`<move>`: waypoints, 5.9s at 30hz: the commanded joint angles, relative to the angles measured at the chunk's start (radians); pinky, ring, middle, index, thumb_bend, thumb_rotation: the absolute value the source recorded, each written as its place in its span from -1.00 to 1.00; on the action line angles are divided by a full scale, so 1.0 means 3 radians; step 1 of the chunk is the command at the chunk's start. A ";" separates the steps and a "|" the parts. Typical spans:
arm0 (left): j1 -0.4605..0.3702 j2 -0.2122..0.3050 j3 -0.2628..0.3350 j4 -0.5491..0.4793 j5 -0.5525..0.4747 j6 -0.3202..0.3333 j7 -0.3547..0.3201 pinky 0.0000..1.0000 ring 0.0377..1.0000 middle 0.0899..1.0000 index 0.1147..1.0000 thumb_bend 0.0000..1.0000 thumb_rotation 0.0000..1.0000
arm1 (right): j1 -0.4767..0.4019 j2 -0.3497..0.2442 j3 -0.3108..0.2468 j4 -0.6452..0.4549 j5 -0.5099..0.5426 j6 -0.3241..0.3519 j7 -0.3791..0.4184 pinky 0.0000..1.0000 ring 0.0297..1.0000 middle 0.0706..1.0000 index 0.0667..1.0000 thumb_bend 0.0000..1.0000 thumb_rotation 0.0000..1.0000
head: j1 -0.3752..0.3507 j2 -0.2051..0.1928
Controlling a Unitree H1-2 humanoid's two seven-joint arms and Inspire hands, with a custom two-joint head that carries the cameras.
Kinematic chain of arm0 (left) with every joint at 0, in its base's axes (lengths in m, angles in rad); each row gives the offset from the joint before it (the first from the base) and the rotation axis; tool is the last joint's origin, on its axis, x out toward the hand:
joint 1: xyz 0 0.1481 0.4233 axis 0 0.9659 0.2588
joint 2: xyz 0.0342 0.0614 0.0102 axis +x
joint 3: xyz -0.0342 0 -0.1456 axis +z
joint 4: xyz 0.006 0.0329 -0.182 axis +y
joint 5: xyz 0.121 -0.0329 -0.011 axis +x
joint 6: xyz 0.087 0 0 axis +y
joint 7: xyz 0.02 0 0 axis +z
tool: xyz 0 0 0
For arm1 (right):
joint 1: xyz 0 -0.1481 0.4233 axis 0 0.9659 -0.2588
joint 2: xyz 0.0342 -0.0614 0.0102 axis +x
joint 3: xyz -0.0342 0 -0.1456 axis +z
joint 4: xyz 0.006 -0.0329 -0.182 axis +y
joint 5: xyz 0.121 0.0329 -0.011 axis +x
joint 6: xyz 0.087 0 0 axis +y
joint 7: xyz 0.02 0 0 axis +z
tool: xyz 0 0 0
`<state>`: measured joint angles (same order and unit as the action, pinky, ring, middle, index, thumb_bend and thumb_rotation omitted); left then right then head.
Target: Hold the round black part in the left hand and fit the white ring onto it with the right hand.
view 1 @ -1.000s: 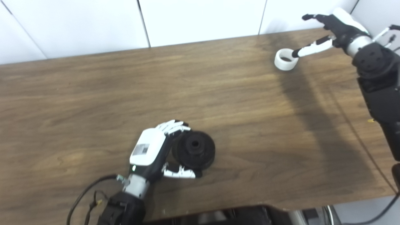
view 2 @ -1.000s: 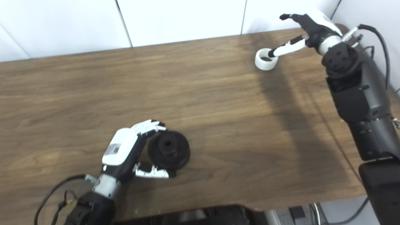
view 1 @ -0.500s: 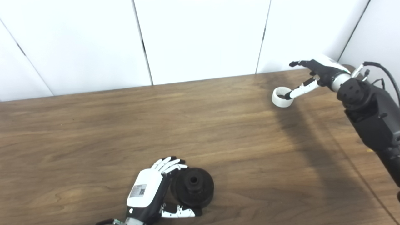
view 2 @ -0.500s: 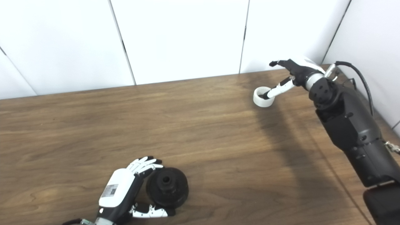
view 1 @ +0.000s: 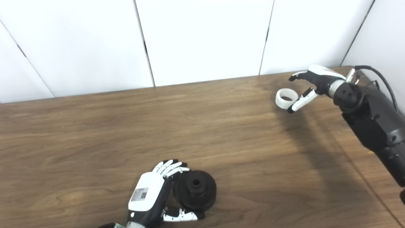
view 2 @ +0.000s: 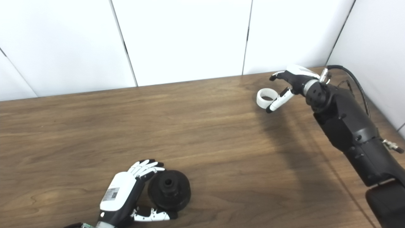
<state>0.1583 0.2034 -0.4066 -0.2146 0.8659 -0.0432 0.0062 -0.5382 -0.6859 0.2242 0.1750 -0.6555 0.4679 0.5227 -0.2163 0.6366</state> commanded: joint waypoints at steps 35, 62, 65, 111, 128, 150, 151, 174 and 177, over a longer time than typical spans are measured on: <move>0.0190 0.0073 -0.0046 0.0128 0.0101 0.0088 -0.0052 0.78 0.78 0.64 -0.16 0.04 -0.87 | -0.0386 0.0054 0.0107 0.0607 -0.0024 -0.0391 -0.0600 0.89 0.94 0.81 0.50 0.70 -0.51 | 0.0034 -0.0025; 0.0175 0.0031 -0.0061 0.0063 0.0059 0.0140 -0.0081 0.86 0.81 0.64 -0.16 0.04 -0.87 | -0.0459 0.0125 0.0260 0.0743 -0.0049 -0.0512 -0.0592 0.89 0.94 0.82 0.47 0.69 -0.48 | 0.0065 0.0002; 0.0172 0.0030 -0.0065 0.0068 0.0062 0.0132 -0.0066 0.83 0.80 0.63 -0.16 0.04 -0.87 | -0.0467 0.0120 0.0256 0.0752 -0.0038 -0.0524 -0.0598 0.90 0.95 0.81 0.44 0.68 -0.51 | 0.0068 0.0007; 0.0117 -0.0003 -0.0157 0.0023 0.0191 0.0261 -0.0121 0.87 0.78 0.62 -0.16 0.04 -0.87 | -0.0167 -0.0067 0.0223 -0.0762 -0.0002 -0.0567 0.0065 0.82 0.77 0.56 -0.10 0.05 -0.73 | 0.0304 0.0237; 0.0037 -0.0034 -0.0238 -0.0106 0.0316 0.0403 -0.0252 0.80 0.75 0.61 -0.16 0.04 -0.87 | -0.0200 0.0090 0.0399 -0.2374 0.0118 -0.0036 0.1359 0.96 0.79 0.55 -0.11 0.05 -0.72 | 0.0472 0.0622; -0.0067 -0.0139 -0.0299 -0.0197 0.0446 0.0538 -0.0388 0.83 0.73 0.61 -0.16 0.04 -0.88 | -0.0049 0.0623 0.0279 -0.3087 0.0151 0.0004 0.1692 1.00 0.85 0.57 -0.11 0.05 -0.72 | 0.0696 0.0885; -0.0067 -0.0143 -0.0298 -0.0203 0.0447 0.0544 -0.0398 0.82 0.73 0.60 -0.16 0.04 -0.88 | -0.0041 0.0652 0.0290 -0.3088 0.0140 0.0003 0.1684 1.00 0.85 0.57 -0.11 0.05 -0.72 | 0.0701 0.0887; -0.0092 -0.0177 -0.0294 -0.0203 0.0476 0.0544 -0.0417 0.86 0.73 0.58 -0.17 0.04 -0.88 | 0.0345 0.1003 0.0645 -0.2766 -0.0272 -0.0420 0.1280 1.00 0.84 0.57 -0.11 0.05 -0.72 | 0.0762 0.0904; -0.0093 -0.0189 -0.0286 -0.0208 0.0462 0.0548 -0.0414 0.85 0.73 0.59 -0.17 0.05 -0.88 | 0.0397 0.1032 0.0687 -0.2701 -0.0306 -0.0481 0.1239 1.00 0.83 0.55 -0.11 0.05 -0.72 | 0.0767 0.0906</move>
<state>0.1322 0.1512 -0.4772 -0.2911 0.9805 0.1146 -0.0877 -0.3913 -0.3825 0.4353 -0.6275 -0.7341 0.3516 0.9296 0.0123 0.9081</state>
